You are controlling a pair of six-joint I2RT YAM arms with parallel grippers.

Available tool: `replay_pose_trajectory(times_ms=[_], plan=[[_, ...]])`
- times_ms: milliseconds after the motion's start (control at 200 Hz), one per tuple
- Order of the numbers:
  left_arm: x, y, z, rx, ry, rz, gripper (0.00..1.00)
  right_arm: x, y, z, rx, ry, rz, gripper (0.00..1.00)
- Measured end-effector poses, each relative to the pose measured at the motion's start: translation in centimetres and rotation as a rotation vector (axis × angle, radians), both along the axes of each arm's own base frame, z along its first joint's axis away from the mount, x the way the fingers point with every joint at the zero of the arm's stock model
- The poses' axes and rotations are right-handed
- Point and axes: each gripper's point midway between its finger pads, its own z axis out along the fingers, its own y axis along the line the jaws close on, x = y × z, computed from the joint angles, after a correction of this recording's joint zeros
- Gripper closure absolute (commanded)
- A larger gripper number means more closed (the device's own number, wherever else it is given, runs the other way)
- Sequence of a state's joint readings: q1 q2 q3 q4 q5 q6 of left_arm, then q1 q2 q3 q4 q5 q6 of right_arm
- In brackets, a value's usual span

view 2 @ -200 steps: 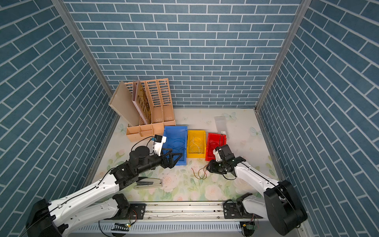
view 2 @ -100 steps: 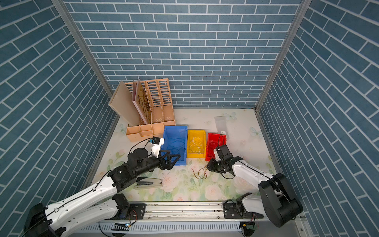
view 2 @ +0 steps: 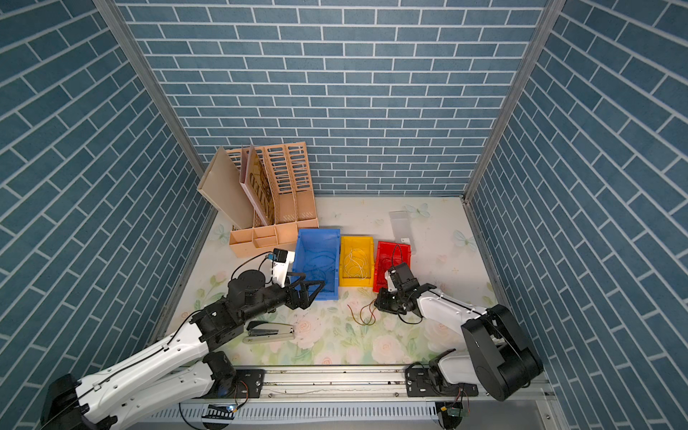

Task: Untangle and sort cables by color
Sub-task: Untie the cable.

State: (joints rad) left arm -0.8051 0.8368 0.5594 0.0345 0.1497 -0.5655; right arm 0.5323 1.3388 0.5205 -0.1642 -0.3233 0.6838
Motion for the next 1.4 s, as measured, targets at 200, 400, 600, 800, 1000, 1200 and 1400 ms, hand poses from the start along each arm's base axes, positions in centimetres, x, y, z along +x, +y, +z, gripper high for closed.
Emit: replay_pose_trajectory(times_ms=[200,400,600,800,1000,1200,1400], plan=[[0.0,0.1,0.0,0.002,-0.001,0.003,0.0,0.2,0.2,0.2,0.009,-0.01,0.002,0.94],[0.1,0.1,-0.2,0.007,0.002,0.007,0.0,0.2,0.3,0.3,0.013,-0.015,0.004,1.0],[0.0,0.2,-0.7,0.015,0.009,0.008,0.01,0.5,0.7,1.9,0.05,-0.06,0.011,1.0],[0.0,0.2,-0.5,0.01,0.005,0.007,0.0,1.2,1.9,5.7,0.135,-0.151,0.034,1.0],[0.1,-0.1,-0.1,-0.006,-0.007,0.004,0.0,2.2,3.0,9.5,0.203,-0.23,0.058,1.0],[0.4,-0.8,0.2,-0.03,-0.017,-0.011,0.0,2.5,4.4,14.1,0.301,-0.309,0.109,1.0],[0.8,-2.3,-0.6,-0.028,-0.004,-0.056,0.0,2.8,6.0,20.4,0.42,-0.421,0.179,1.0]])
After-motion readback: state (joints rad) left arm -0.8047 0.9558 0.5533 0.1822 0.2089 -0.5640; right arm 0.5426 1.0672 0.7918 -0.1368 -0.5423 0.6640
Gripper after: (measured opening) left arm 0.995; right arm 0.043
